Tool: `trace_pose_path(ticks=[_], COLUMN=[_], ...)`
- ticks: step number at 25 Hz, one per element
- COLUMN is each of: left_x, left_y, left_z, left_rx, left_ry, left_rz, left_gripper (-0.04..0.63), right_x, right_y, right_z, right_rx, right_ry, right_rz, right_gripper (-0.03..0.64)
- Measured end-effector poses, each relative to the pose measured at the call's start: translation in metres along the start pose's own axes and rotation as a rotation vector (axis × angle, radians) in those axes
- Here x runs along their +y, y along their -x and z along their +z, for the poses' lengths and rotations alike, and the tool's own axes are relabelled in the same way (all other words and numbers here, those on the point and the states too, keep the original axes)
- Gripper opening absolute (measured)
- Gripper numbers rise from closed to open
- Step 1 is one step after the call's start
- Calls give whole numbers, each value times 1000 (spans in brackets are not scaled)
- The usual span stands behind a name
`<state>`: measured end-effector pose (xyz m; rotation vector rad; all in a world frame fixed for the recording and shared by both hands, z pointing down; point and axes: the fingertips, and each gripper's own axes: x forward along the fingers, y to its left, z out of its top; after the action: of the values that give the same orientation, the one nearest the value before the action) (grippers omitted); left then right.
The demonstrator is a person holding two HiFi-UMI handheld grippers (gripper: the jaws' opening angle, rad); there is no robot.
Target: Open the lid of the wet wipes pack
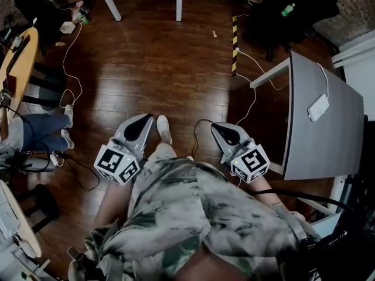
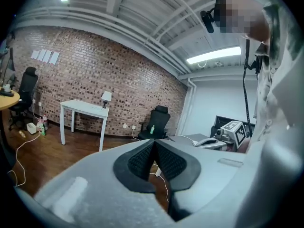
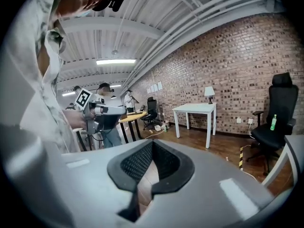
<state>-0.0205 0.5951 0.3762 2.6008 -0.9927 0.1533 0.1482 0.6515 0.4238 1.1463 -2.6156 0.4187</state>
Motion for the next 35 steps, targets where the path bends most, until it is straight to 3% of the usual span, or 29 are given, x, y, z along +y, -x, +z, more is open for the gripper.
trace_pose_path(ticks=[9,13,25,35], left_x=[135,192,290,400], left_y=[-49,-62,-92,-173], left_z=[62,70,84,146], left_rx=[-8,24,-6,18], left_ry=[-15,-33,63,36], left_rz=[-67,-78,-17,63], left_gripper=[2,2,2,2], right_x=[-49,-63,-111,-209], right_y=[-132,-189,-305,-429], right_z=[91,113,159,220], right_rx=[24,29,36,5], right_ry=[59,65,111,112], right_rz=[-43,-41,47,128], right_gripper=[3,3,3,3])
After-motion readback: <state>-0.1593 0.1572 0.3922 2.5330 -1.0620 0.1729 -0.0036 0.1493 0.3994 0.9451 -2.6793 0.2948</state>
